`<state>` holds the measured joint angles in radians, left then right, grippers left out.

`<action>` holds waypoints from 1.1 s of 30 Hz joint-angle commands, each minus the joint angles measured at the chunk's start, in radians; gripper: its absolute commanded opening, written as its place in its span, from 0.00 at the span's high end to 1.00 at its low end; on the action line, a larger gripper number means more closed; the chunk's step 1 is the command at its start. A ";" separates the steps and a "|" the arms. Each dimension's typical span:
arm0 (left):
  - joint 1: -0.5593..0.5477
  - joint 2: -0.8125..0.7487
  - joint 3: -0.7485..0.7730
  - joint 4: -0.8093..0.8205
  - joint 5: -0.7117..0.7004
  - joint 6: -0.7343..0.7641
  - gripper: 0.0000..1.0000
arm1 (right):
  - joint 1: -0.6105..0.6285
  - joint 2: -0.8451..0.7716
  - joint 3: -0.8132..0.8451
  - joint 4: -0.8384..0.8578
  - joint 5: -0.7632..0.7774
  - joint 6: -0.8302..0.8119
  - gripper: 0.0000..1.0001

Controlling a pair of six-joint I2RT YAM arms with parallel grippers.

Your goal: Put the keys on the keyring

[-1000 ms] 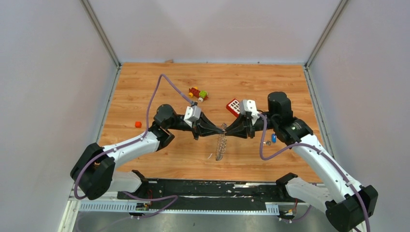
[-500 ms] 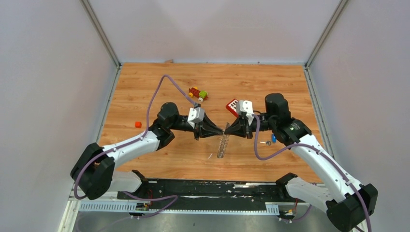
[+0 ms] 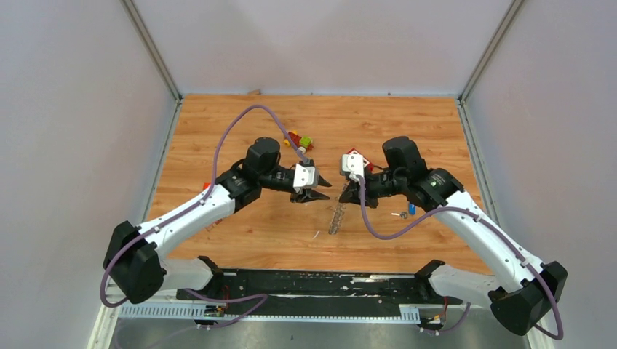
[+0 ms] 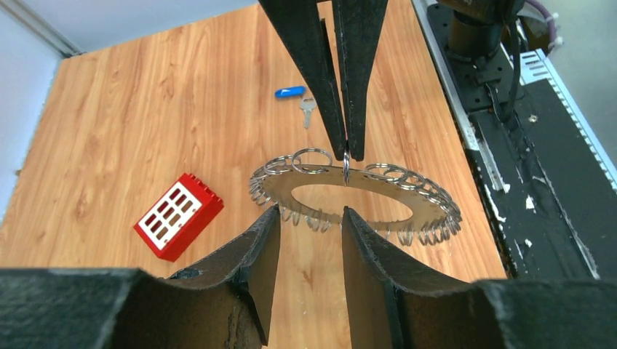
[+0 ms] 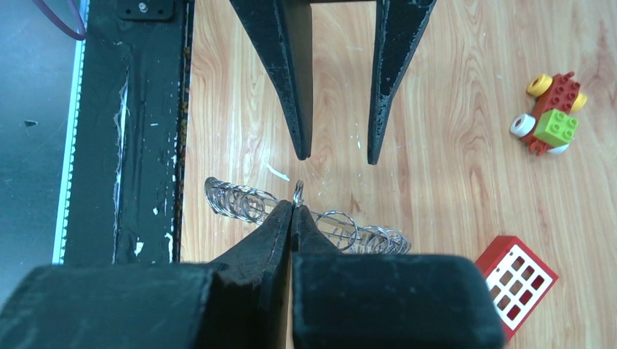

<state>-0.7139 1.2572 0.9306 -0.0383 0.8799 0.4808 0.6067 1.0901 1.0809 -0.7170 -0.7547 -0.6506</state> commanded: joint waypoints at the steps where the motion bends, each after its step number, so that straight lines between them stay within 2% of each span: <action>1: -0.016 0.019 0.047 -0.079 0.027 0.081 0.57 | 0.023 0.007 0.070 -0.042 0.067 -0.023 1.00; 13: -0.041 0.057 0.044 0.026 0.080 -0.024 0.63 | 0.032 0.002 0.056 -0.003 0.033 -0.001 1.00; 19: -0.040 0.048 0.017 0.111 0.090 -0.100 0.68 | 0.031 -0.041 0.005 0.071 0.006 -0.004 1.00; 28: -0.039 0.016 -0.029 0.161 0.100 -0.121 0.87 | 0.012 -0.069 -0.038 0.152 -0.045 0.027 1.00; 31: -0.040 0.012 -0.033 0.167 0.099 -0.125 0.98 | 0.004 -0.073 -0.046 0.159 -0.062 0.034 1.00; 33: -0.040 0.009 -0.031 0.164 0.096 -0.126 1.00 | 0.000 -0.078 -0.052 0.163 -0.064 0.035 1.00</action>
<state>-0.7513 1.2999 0.8986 0.0864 0.9630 0.3763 0.6167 1.0412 1.0321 -0.6357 -0.7609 -0.6304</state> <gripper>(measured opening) 0.019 0.012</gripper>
